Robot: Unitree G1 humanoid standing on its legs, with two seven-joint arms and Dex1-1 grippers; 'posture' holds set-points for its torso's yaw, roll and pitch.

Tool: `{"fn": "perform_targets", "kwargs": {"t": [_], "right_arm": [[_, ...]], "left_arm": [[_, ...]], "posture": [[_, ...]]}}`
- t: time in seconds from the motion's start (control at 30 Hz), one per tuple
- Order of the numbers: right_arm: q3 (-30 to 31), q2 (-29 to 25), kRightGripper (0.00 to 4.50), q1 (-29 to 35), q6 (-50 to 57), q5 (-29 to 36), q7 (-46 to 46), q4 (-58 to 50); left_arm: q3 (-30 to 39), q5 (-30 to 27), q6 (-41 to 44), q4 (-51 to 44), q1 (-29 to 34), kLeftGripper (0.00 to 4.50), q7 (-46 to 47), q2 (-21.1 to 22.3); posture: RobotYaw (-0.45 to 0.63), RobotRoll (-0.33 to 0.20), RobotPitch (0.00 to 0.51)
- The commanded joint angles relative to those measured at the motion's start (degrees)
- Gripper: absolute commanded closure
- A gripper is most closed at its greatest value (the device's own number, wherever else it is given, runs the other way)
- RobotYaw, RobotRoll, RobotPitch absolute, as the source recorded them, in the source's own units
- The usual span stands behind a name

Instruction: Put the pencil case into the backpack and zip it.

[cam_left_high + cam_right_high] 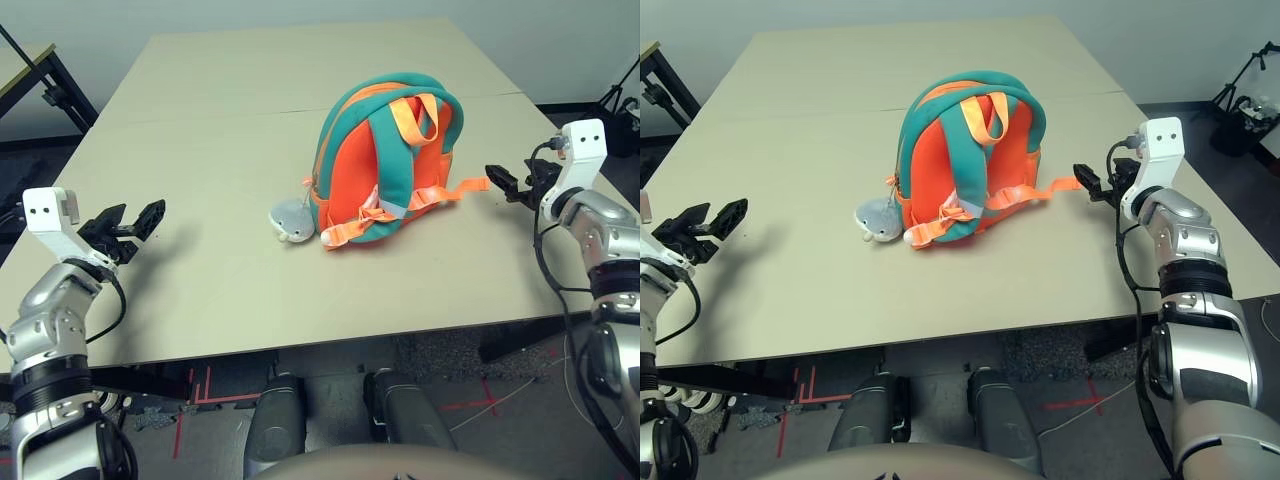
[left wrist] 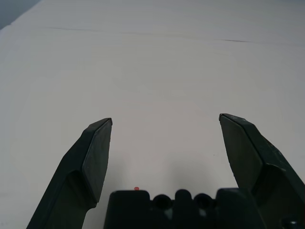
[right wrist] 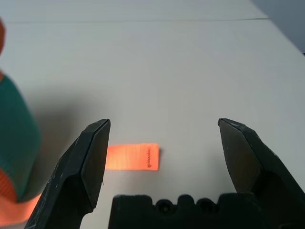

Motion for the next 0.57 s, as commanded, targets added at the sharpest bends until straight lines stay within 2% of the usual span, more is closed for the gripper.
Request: {"fn": "perform_targets", "kwargs": {"t": [0.03,0.3,0.57], "right_arm": [[-2.4,0.6,0.03,-1.1,-5.4,-1.4,-5.1,6.2],[-3.7,2.3,0.03,-1.7,-9.5,-1.6,-6.6,11.3],[-4.4,4.3,0.03,-0.8,-10.2,-0.5,-2.6,8.5]], "left_arm": [[0.3,2.5,-3.6,1.4,0.2,0.00,4.3,-0.9],[-0.1,3.7,-6.1,4.9,-1.4,0.00,8.1,-0.8],[-1.3,3.7,-5.2,4.6,-1.4,0.00,10.1,-1.9]], "posture": [[-0.01,0.000,0.061],[-0.02,0.000,0.064],[-0.02,0.000,0.073]]}}
